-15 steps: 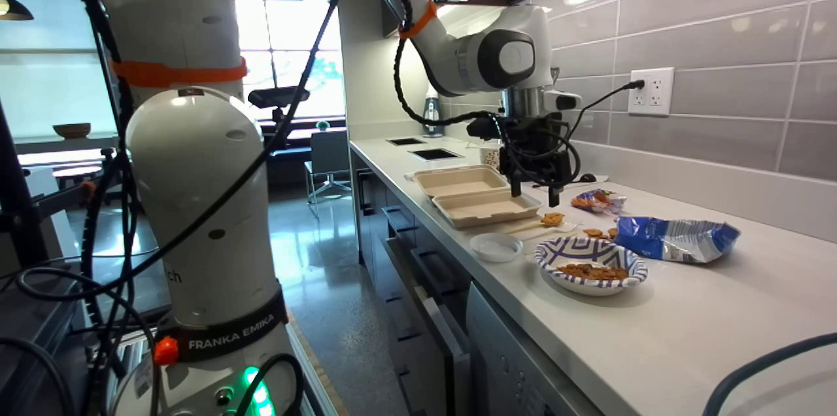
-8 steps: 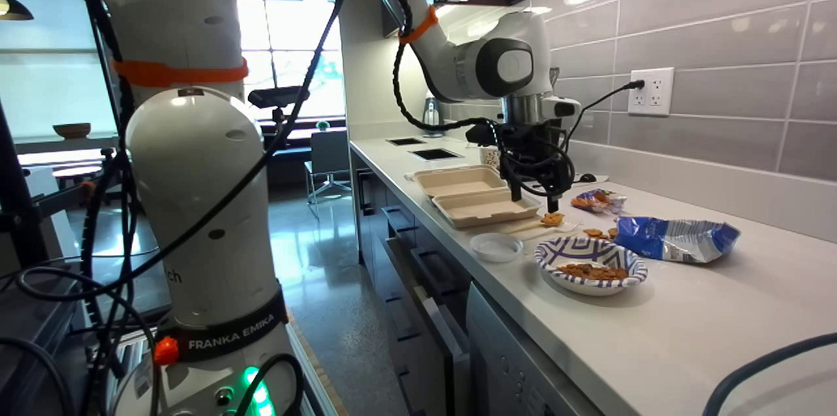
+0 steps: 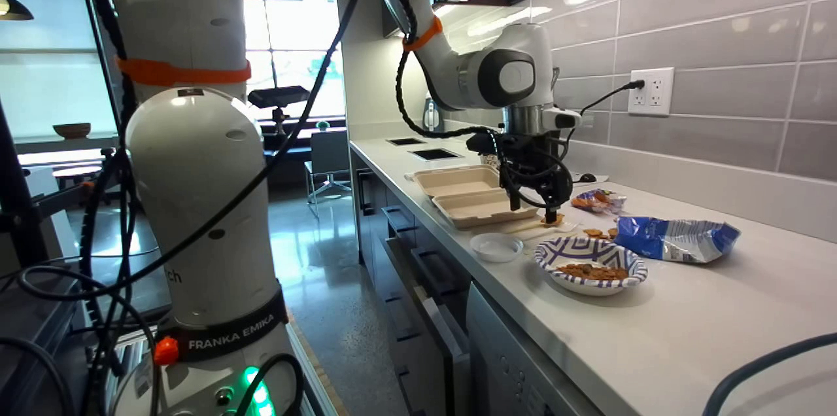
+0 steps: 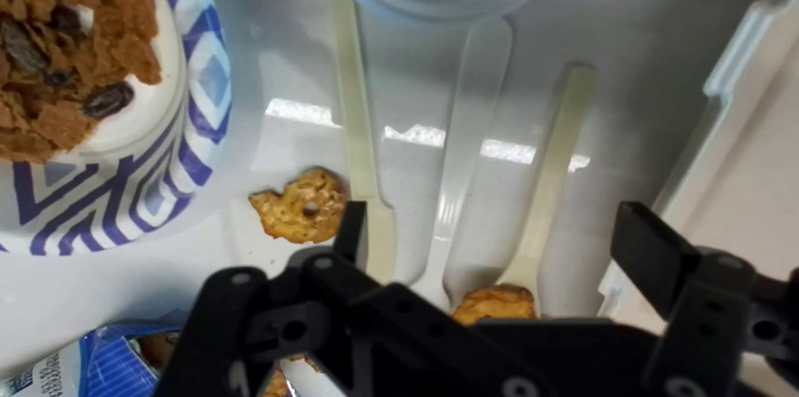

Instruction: Use the white spoon to place one snack in the food pack.

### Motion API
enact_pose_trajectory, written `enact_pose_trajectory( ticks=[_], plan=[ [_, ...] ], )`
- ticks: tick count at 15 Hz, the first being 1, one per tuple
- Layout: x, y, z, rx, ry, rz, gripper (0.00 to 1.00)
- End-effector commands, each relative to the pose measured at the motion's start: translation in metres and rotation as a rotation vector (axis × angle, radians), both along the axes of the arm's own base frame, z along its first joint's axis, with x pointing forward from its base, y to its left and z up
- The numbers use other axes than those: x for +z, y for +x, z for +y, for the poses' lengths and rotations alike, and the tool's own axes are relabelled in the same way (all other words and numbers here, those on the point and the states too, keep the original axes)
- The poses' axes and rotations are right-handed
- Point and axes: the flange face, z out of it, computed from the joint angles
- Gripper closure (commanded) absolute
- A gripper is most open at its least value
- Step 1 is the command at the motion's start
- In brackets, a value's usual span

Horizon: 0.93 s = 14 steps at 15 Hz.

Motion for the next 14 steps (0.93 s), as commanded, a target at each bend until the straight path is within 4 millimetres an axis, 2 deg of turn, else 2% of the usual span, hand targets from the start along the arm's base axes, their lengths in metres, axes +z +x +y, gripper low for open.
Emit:
enact_pose_trajectory(
  ticks=[1,14],
  plan=[
    [-0.009,0.008,0.001,0.004,-0.008,-0.013,0.00],
    [-0.017,0.022,0.001,0.008,-0.015,-0.009,0.00]
  ],
)
